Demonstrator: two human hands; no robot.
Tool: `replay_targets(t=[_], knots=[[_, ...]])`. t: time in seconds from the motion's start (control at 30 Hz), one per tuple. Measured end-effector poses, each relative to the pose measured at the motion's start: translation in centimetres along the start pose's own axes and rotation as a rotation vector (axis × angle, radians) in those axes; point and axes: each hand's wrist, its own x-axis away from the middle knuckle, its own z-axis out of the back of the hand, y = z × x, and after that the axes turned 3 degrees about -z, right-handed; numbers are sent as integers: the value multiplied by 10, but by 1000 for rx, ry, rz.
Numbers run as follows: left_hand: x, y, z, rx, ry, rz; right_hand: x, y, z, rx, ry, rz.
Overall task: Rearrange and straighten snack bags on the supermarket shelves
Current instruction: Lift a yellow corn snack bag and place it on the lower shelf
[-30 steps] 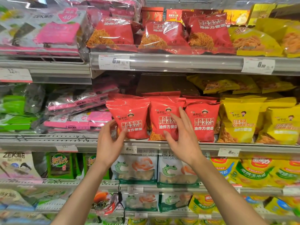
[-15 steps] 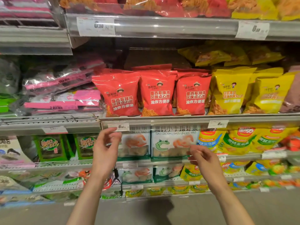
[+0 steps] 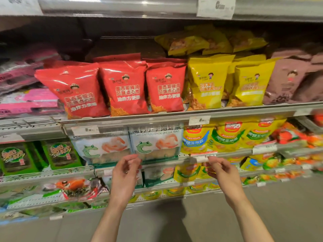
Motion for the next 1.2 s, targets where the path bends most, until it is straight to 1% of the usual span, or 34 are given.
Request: replay_targets(t=[0.33, 0.43, 0.5, 0.67, 0.77, 1.0, 1.13, 1.2], knots=[[22, 3, -161, -31, 78, -7, -97, -15, 124, 43, -126, 35], [27, 3, -195, -55, 83, -7, -119, -17, 151, 30, -145, -9], [31, 2, -208, -67, 94, -4, -130, -16, 162, 52, -151, 3], [34, -1, -221, -59, 113, 45, -141, -10, 176, 102, -163, 8], [28, 0, -220, -78, 115, 40, -141, -11, 176, 118, -162, 16], [16, -5, -205, -57, 109, 17, -142, -15, 156, 115, -183, -37], [6, -10, -201, 7, 111, 3, -137, -14, 141, 77, -234, -52], [1, -12, -201, 17, 99, -1, -133, -11, 136, 141, -245, -52]])
